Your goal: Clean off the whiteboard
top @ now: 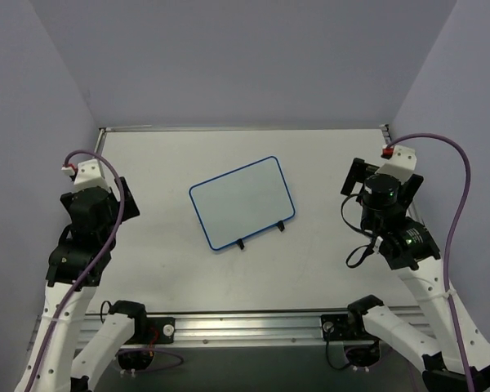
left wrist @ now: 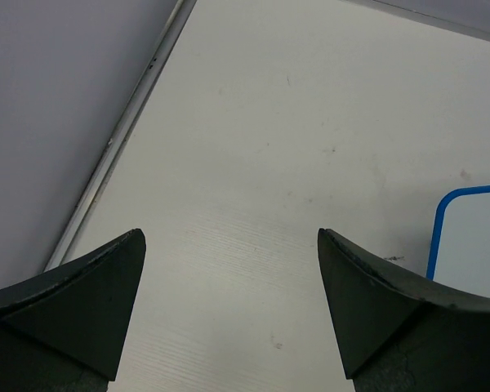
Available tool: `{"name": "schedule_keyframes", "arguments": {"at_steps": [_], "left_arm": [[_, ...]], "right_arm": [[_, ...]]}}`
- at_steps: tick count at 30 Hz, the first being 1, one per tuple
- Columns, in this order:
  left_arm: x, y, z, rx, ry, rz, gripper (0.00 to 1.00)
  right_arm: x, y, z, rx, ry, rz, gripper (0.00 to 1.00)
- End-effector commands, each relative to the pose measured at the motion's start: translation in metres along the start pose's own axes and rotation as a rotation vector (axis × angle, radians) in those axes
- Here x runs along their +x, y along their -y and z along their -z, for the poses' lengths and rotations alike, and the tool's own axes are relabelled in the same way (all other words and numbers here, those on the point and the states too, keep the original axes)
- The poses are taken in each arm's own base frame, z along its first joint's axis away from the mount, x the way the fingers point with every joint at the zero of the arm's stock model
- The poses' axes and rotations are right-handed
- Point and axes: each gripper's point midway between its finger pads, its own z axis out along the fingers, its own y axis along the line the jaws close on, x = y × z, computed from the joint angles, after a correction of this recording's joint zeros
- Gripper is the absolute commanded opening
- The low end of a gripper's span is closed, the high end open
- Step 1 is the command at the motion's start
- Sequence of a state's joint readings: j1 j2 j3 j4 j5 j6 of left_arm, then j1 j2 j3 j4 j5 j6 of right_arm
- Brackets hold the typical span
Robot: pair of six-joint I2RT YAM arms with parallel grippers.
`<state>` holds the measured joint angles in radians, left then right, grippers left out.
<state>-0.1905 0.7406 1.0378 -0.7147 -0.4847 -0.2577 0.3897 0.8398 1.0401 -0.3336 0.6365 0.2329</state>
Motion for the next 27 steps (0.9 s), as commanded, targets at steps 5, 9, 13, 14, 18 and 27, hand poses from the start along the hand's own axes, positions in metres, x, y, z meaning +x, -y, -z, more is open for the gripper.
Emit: {"name": "schedule_keyframes", "arguments": {"at_steps": [5,9,13,14,18,27], "left_arm": [[-0.014,-0.005,0.021,0.038,0.105,0.04,0.94],[-0.02,0.001,0.031,0.1,0.146,0.061,0.94],[-0.017,-0.002,0.032,0.088,0.142,0.054,0.94],[-0.018,-0.003,0.034,0.084,0.151,0.059,0.94],[-0.021,-0.009,0.04,0.076,0.183,0.077,0.94],[-0.024,-0.013,0.044,0.072,0.202,0.087,0.94]], "right_arm": [[-0.018,0.023,0.033,-0.003,0.085,-0.074,1.0],[-0.016,0.019,0.04,-0.065,0.1,-0.056,1.0],[-0.004,-0.007,0.036,-0.154,0.029,0.051,1.0],[0.003,-0.009,0.031,-0.137,-0.002,0.086,1.0],[0.006,-0.011,0.03,-0.122,-0.011,0.093,1.0],[0.014,-0.01,0.031,-0.132,-0.016,0.079,1.0]]}}
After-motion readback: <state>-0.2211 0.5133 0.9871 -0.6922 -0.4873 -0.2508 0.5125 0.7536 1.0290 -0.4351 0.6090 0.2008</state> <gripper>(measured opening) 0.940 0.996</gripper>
